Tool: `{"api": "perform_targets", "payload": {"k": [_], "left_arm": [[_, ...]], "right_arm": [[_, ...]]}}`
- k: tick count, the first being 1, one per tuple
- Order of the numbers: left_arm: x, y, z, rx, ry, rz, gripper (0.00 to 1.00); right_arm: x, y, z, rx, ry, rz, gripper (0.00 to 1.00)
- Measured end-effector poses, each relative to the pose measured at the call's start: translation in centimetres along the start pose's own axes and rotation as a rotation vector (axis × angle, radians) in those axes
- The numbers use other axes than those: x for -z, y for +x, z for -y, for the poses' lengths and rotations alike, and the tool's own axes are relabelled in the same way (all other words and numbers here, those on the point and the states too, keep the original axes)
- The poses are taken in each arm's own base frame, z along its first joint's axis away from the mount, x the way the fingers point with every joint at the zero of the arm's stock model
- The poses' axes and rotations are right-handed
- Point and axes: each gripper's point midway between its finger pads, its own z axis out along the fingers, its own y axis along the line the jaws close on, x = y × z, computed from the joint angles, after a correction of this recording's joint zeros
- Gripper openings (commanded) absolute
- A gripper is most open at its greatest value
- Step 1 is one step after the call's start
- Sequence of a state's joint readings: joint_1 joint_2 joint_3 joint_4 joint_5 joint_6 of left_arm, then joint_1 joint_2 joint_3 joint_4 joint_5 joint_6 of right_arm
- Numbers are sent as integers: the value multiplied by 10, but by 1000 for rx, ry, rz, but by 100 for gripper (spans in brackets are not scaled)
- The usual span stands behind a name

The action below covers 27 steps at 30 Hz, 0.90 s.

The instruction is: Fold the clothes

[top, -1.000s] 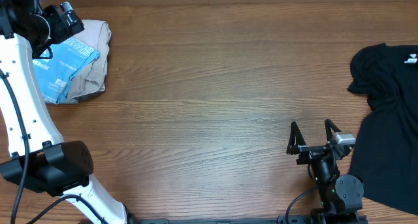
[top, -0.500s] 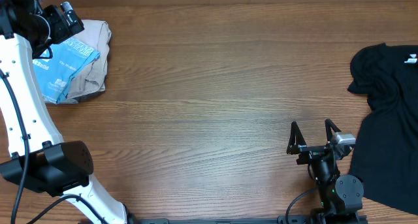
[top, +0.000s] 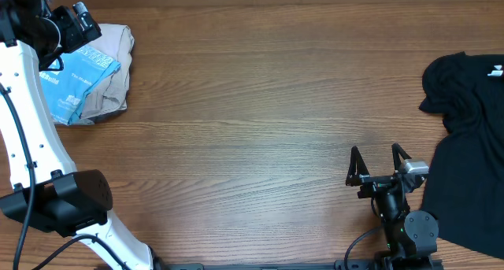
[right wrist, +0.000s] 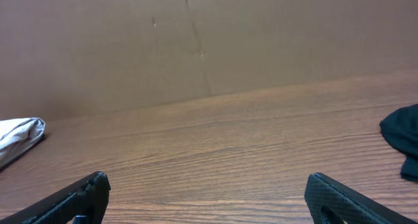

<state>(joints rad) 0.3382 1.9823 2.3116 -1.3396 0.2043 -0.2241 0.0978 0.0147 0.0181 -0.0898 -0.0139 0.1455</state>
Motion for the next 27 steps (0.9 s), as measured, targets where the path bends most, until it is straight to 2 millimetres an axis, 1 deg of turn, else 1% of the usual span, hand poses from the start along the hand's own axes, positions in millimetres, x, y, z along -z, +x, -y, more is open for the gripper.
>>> {"api": "perform_targets", "payload": {"k": [5, 6, 8, 9, 12, 14, 16, 17, 19, 21, 23, 24, 25, 27], "left_arm": [[2, 0, 1, -1, 1, 4, 100], [6, 0, 1, -2, 2, 11, 100], [21, 0, 4, -8, 8, 38, 100], [34, -1, 7, -14, 13, 63, 100], [95, -1, 22, -43, 42, 189, 100], [152, 7, 37, -79, 76, 306, 100], [207, 25, 58, -131, 129, 413, 100], [235, 38, 72, -168, 172, 466, 100], [280, 64, 94, -238, 258, 543, 100], [317, 90, 107, -294, 332, 604, 100], [337, 107, 109, -323, 370, 640, 100], [342, 115, 109, -334, 383, 645, 100], [343, 122, 107, -339, 389, 642, 100], [335, 138, 100, -340, 383, 608, 100]], "right_arm": [[0, 0, 0, 0, 0, 0, 100], [0, 0, 0, 0, 0, 0, 100], [0, 0, 0, 0, 0, 0, 100], [0, 0, 0, 0, 0, 0, 100], [0, 0, 0, 0, 1, 0, 100], [0, 0, 0, 0, 0, 0, 100], [0, 0, 0, 0, 1, 0, 100], [0, 0, 0, 0, 1, 0, 100], [0, 0, 0, 0, 1, 0, 100], [0, 0, 1, 0, 3, 1, 100], [0, 0, 1, 0, 6, 1, 100], [0, 0, 2, 0, 7, 2, 100], [0, -1, 2, 0, 8, 2, 100], [0, 0, 2, 0, 9, 2, 100]]}}
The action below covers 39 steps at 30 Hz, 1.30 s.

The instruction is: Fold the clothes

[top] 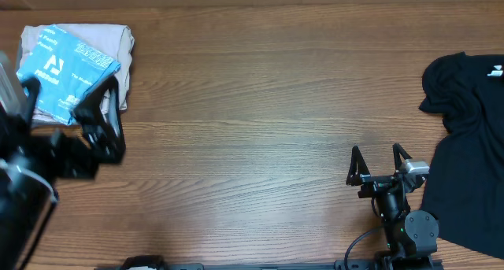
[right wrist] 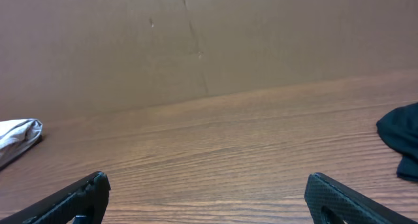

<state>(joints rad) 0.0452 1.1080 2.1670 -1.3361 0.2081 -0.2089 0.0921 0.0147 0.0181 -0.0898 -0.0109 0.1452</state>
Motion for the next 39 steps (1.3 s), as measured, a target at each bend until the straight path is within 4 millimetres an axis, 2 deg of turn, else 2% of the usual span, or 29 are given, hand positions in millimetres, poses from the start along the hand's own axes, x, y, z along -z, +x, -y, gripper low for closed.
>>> {"api": "perform_targets", "payload": {"k": [2, 10, 13, 19, 24, 28, 35, 39], "left_arm": [[-2, 23, -6, 10, -13, -48, 100], [-15, 148, -36, 61, -73, -301, 100], [-20, 188, -49, 66, -102, -340, 100], [-57, 236, -70, 59, -108, -305, 100], [-92, 260, -83, 41, -91, -200, 100], [-112, 260, -88, 9, -57, -34, 100], [-126, 264, -94, -27, -29, 169, 100], [-131, 285, -105, -26, -56, 185, 100]], "right_arm": [[0, 0, 0, 0, 0, 0, 100], [0, 0, 0, 0, 0, 0, 100], [0, 0, 0, 0, 0, -1, 100], [0, 0, 0, -1, 0, 0, 100], [0, 0, 0, 0, 0, -1, 100], [0, 0, 0, -1, 0, 0, 100], [0, 0, 0, 0, 0, 0, 100], [0, 0, 0, -1, 0, 0, 100]]}}
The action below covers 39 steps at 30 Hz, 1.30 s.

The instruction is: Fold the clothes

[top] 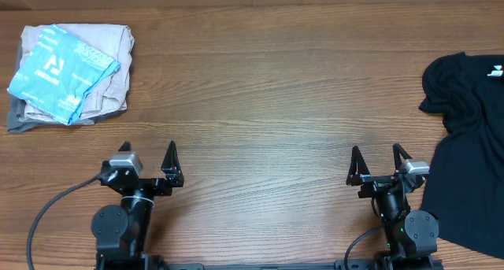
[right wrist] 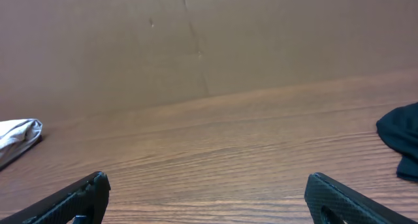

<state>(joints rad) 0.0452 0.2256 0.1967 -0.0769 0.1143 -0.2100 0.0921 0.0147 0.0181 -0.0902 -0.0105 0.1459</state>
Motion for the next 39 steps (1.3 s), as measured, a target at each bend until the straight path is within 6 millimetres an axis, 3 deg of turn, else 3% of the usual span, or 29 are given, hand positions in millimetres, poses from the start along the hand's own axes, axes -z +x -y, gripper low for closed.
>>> {"api": "perform_targets", "payload": {"k": [5, 14, 30, 39], "left_arm": [[-1, 28, -14, 2, -49, -15, 100], [-1, 49, -24, 2, -81, -8, 100], [-1, 55, -21, -191, -67, -35, 100], [-1, 55, -21, -196, -67, -35, 100]], "right_arm": [[0, 0, 0, 0, 0, 0, 100], [0, 0, 0, 0, 0, 1, 100], [0, 0, 0, 1, 0, 0, 100], [0, 0, 0, 0, 0, 0, 100]]}}
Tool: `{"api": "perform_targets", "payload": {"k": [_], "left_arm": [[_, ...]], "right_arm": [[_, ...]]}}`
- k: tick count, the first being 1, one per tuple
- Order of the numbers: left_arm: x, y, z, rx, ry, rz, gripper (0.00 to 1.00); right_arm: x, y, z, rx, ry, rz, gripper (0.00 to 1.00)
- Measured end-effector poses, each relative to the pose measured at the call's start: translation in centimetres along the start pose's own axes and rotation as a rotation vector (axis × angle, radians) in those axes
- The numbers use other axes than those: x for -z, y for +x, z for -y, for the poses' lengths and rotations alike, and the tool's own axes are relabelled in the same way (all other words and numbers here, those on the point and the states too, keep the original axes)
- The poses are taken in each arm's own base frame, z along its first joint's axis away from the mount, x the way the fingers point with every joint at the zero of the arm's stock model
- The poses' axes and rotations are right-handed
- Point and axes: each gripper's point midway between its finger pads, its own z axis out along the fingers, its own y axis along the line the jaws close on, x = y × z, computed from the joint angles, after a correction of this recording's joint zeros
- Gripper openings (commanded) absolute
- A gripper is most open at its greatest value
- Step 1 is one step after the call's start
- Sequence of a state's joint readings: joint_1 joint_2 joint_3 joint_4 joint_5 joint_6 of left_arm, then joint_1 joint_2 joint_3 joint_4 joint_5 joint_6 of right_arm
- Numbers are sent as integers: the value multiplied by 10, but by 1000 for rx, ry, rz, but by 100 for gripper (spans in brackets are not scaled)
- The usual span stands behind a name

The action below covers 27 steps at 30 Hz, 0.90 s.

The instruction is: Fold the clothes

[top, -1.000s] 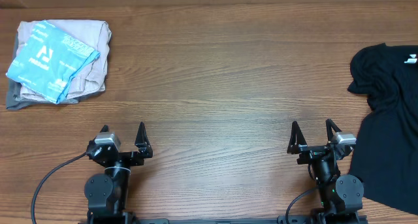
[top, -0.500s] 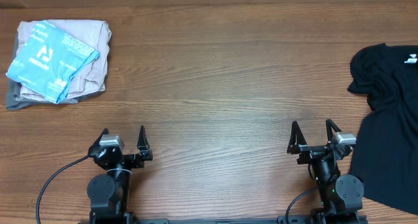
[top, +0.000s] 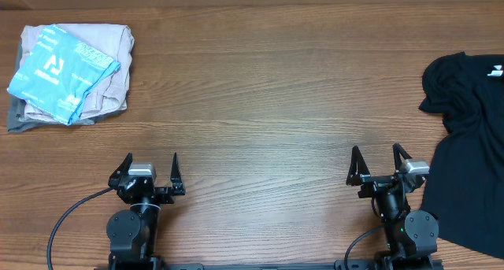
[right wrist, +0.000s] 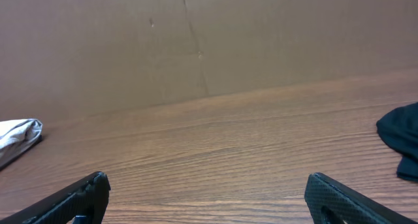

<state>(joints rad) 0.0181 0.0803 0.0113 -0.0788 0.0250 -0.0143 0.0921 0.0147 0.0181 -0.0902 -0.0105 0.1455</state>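
Note:
A crumpled black T-shirt (top: 471,144) lies unfolded at the table's right edge; its dark sleeve (right wrist: 400,142) shows at the right of the right wrist view. At the far left corner sits a pile of folded clothes (top: 75,73) with a light blue shirt on top; its pale edge (right wrist: 18,138) shows in the wrist view. My right gripper (top: 376,158) rests open and empty near the front edge, just left of the black shirt. My left gripper (top: 150,164) rests open and empty at the front left, far from both.
The wooden table (top: 268,89) runs between the pile and the black shirt. A brown cardboard wall (right wrist: 196,41) stands behind the far edge. Both arm bases sit at the front edge.
The left gripper has shifted slightly right and a little toward the front edge, squaring up at its resting spot. The right arm and both garments are unchanged.
The left arm was stretched out to the folded pile at the far left corner. Then it was blurred in front of the pile, apart from it. Then it sat folded at the front left, open, and now rests there. The right arm never moved.

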Motion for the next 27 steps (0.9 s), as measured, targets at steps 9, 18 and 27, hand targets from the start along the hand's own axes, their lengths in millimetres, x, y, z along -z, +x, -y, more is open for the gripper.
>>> {"api": "perform_targets", "payload": {"k": [9, 18, 27], "left_arm": [[0, 0, 0, 0, 0, 0, 100], [0, 0, 0, 0, 0, 0, 100], [0, 0, 0, 0, 0, 0, 100]], "right_arm": [[0, 0, 0, 0, 0, 0, 100], [0, 0, 0, 0, 0, 0, 100], [0, 0, 2, 84, 12, 2, 100]]}}
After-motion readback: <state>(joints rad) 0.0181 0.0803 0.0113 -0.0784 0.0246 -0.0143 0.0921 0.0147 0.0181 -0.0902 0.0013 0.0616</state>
